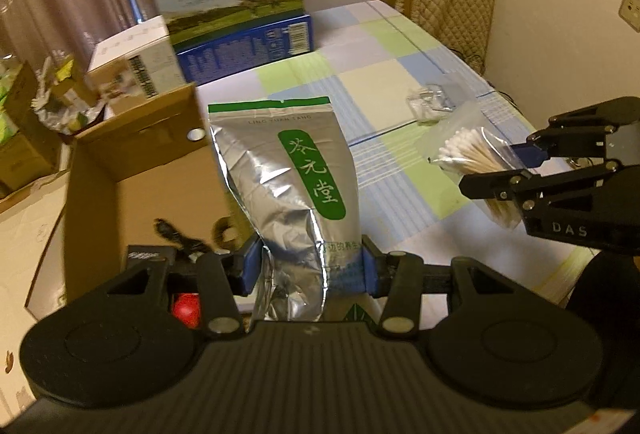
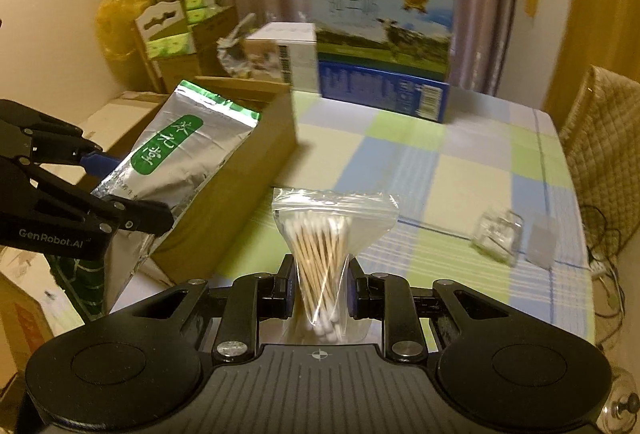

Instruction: Organize objects

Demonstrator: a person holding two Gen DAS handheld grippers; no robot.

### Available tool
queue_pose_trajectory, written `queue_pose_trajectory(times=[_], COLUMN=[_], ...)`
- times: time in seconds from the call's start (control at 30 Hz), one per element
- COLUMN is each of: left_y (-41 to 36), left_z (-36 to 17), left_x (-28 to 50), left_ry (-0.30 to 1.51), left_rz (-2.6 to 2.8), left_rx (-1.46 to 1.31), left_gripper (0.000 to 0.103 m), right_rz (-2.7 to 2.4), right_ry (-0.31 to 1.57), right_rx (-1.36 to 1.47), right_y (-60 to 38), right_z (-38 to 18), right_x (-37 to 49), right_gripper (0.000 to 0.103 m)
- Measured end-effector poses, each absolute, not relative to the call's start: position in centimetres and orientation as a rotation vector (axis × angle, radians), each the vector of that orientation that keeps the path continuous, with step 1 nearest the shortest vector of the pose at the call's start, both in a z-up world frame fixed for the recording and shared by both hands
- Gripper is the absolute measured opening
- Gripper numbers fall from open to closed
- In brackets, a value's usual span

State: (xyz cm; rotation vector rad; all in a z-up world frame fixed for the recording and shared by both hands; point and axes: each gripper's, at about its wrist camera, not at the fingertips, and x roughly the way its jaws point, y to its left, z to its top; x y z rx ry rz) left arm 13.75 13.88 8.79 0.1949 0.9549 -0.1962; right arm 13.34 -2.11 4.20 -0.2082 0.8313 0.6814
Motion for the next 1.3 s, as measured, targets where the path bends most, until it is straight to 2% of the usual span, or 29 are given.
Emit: queue_pose_trajectory(times=[0.73, 1.3], left_y=[27.4, 33.1], left_z=[12.3, 8.5], left_x=[12.9, 16.7], left_ry=[0.944, 0.993], left_rz=[-0.019, -0.004], left_rx=[0.15, 0.114], left_gripper=[0.043, 0.043], right_rz=[0.853, 0.87], right_ry=[0.837, 0.891], right_rx=[-0.241, -0.261], right_y=[11.6, 18.2], right_z=[4.4, 1.1], right_x=[12.4, 16.0], right_gripper=[0.021, 0.021])
